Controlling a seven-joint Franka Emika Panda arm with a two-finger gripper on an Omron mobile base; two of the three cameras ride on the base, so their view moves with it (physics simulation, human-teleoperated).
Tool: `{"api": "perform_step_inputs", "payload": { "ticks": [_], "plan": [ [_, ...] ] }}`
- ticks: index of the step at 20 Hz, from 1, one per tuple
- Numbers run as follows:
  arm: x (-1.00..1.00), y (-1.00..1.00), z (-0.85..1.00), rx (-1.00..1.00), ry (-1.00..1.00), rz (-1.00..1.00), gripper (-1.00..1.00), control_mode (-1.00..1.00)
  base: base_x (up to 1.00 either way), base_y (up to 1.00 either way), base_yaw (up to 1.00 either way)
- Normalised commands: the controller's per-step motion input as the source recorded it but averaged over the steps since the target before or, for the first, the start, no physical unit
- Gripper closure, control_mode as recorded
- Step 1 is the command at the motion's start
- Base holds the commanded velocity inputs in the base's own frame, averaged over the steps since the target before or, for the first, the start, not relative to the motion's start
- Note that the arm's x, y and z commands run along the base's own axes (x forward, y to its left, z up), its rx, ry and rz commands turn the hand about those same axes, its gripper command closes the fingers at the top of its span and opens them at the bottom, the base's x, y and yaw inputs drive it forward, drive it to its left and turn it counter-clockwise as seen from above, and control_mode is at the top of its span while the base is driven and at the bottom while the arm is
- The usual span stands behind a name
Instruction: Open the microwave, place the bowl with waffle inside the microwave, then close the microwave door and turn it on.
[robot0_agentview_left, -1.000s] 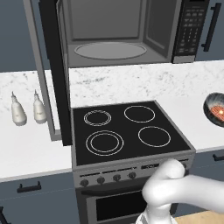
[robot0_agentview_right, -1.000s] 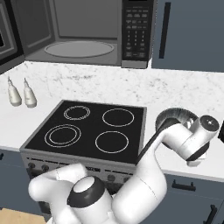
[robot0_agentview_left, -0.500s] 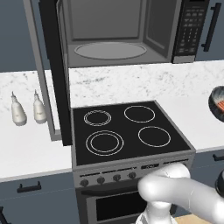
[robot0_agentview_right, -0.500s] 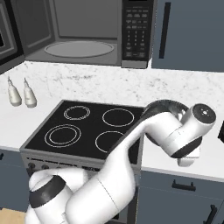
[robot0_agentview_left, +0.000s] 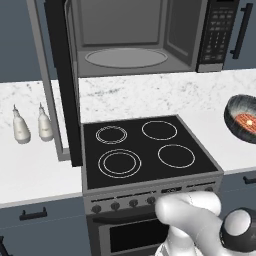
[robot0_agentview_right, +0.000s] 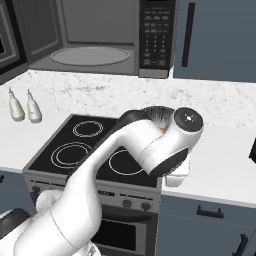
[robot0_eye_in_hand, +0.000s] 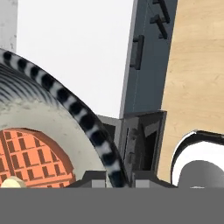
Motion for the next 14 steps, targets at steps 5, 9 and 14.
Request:
{"api": "perform_step_inputs", "payload": {
  "ticks": [5,9,14],
  "plan": [
    [-0.07,1.0,0.43,0.0,-0.13,-0.04,1.0,-1.0,0.0,0.0,0.0],
    [0.02,0.9,0.62,0.0,-0.09,-0.07,1.0,-1.0,0.0,0.0,0.0],
    [0.0,0.81,0.85,0.0,-0.12,0.0,1.0,-1.0,0.0,0.0,0.0]
  ]
}}
